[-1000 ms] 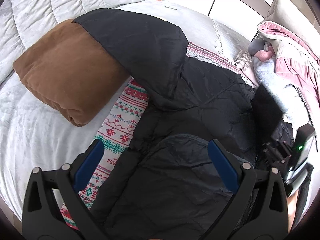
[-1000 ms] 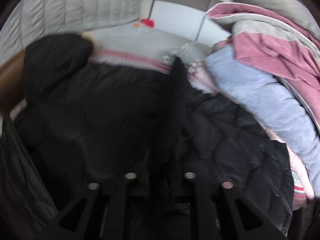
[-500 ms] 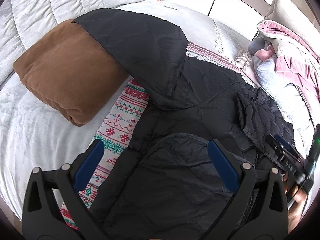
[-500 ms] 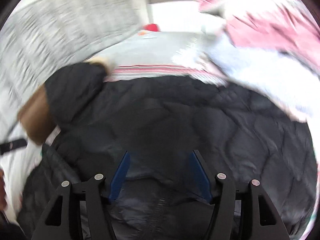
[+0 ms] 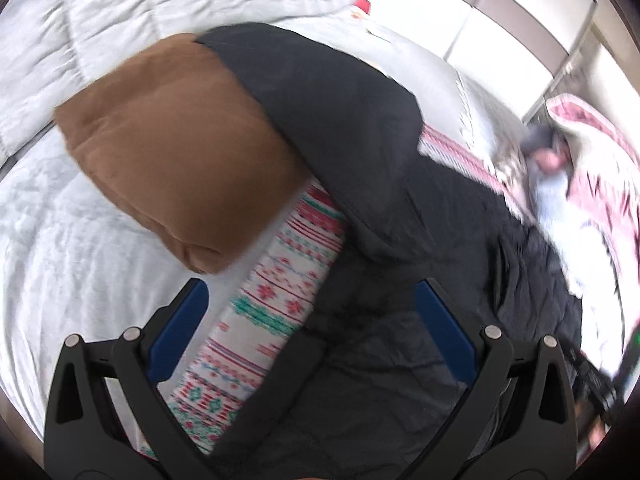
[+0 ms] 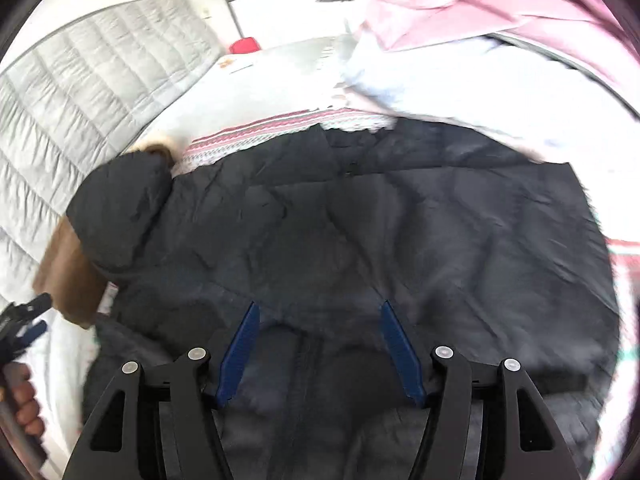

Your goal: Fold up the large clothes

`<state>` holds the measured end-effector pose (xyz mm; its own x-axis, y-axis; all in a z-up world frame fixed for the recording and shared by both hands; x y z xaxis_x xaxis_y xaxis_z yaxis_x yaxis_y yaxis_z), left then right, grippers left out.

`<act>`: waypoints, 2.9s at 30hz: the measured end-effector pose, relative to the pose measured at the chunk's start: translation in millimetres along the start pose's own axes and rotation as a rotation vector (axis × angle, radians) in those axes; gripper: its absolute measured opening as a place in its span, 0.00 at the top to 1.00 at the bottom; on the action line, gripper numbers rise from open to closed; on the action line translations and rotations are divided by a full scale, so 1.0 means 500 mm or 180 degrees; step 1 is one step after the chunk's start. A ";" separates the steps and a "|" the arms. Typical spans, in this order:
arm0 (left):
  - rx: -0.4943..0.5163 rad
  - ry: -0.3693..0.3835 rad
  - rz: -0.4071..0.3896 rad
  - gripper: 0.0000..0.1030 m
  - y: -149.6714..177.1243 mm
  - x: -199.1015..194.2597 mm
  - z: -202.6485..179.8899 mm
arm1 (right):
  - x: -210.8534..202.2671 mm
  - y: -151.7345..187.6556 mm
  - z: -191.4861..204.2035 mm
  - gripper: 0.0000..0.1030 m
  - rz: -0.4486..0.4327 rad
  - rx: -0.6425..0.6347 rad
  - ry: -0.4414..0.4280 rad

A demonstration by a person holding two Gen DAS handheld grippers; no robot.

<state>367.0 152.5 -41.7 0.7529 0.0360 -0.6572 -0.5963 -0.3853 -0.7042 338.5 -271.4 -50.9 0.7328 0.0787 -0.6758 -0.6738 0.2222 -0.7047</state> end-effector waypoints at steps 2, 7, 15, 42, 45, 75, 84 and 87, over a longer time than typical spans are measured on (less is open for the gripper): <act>-0.0086 -0.0047 -0.0046 0.00 -0.017 -0.002 0.021 | -0.056 0.013 -0.015 0.37 0.0158 0.0290 -0.0073; -0.0253 -0.0119 -0.0156 0.00 -0.081 0.010 0.064 | -0.170 0.091 -0.043 0.32 0.0242 0.0779 -0.0618; -0.0249 -0.0392 -0.0171 0.00 -0.214 0.128 0.103 | -0.210 0.129 -0.122 0.32 -0.0027 0.0602 -0.0246; -0.0855 0.0436 -0.0818 0.93 -0.293 0.163 -0.090 | -0.229 0.118 -0.255 0.21 -0.0124 0.1035 -0.0075; -0.0533 0.0775 -0.0908 0.92 -0.272 0.091 -0.201 | -0.238 0.115 -0.271 0.21 -0.0159 0.1113 -0.0074; 0.2741 0.1006 -0.0180 0.30 0.254 0.108 -0.743 | -0.236 0.138 -0.401 0.21 -0.0038 0.1752 0.0126; 0.2426 0.0823 0.0122 0.94 0.253 0.215 -0.766 | -0.246 0.133 -0.423 0.21 -0.0083 0.1811 0.0163; 0.2189 0.1105 0.0140 0.95 0.238 0.175 -0.745 | -0.249 0.132 -0.426 0.21 -0.0093 0.1835 0.0133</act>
<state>465.8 -233.8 -82.8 0.7010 -0.3011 -0.6465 -0.5813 0.2841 -0.7625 182.5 -473.5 -59.4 0.7381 0.0287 -0.6741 -0.4842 0.7182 -0.4997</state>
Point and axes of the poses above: each gripper's, at about its wrist camera, not at the fingertips, and x roughly the way its jaws point, z to its left, y to its underside, the point moved 4 cm from there along x, roughly the way its jaws point, and after that the axes turned 14 degrees about -z, right-handed, at the moved point
